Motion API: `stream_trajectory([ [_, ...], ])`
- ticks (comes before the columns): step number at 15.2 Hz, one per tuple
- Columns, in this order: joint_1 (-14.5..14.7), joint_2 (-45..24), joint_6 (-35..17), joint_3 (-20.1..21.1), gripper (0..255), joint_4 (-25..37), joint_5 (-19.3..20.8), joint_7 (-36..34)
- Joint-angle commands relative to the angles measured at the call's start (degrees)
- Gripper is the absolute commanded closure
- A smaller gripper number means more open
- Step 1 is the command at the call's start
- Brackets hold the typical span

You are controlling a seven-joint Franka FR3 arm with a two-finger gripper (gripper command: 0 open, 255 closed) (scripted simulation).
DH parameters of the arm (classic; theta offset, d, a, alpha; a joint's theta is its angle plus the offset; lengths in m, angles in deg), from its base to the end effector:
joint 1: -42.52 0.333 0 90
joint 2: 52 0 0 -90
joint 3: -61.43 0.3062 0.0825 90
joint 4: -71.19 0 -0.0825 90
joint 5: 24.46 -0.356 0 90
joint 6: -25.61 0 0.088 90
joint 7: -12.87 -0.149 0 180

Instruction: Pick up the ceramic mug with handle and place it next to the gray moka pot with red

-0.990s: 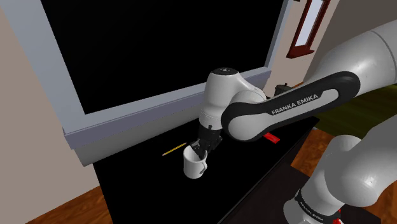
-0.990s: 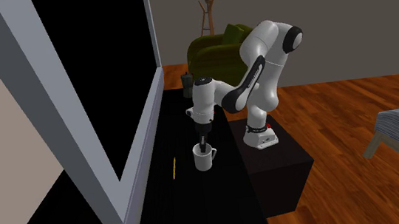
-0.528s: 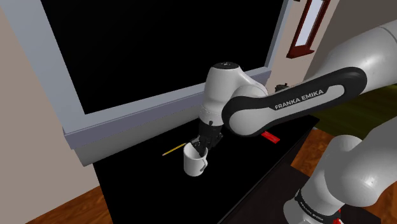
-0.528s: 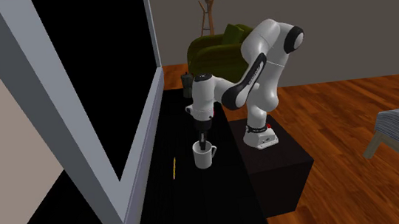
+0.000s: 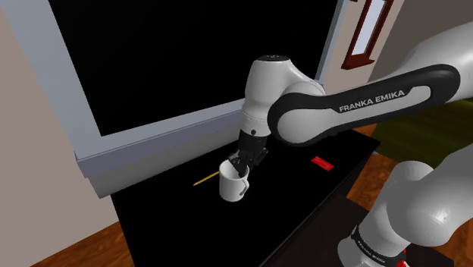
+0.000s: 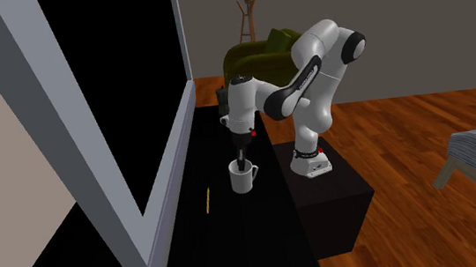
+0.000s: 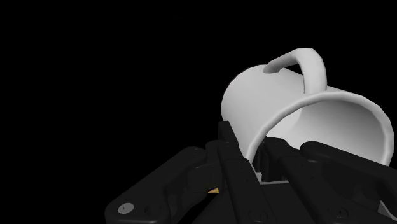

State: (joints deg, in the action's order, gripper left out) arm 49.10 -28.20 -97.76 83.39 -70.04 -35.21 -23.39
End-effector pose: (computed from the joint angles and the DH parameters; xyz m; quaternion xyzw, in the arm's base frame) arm 0.3560 0.2082 0.4037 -0.9910 0.1274 -0.0331 0.0257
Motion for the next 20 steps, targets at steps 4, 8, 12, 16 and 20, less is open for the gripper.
stream_trajectory([
  [4, -0.06, 1.29, 4.35, -0.61, 255, 3.09, 0.19, 0.00],
  [8, -0.13, 2.08, 7.60, -1.09, 255, 5.55, 0.36, 0.00],
  [12, -0.23, 2.64, 10.79, -1.52, 255, 8.19, 0.57, -0.03],
  [16, -0.35, 2.96, 13.93, -1.92, 255, 11.00, 0.81, -0.10],
  [20, -0.49, 3.07, 17.01, -2.27, 255, 13.98, 1.06, -0.20],
])
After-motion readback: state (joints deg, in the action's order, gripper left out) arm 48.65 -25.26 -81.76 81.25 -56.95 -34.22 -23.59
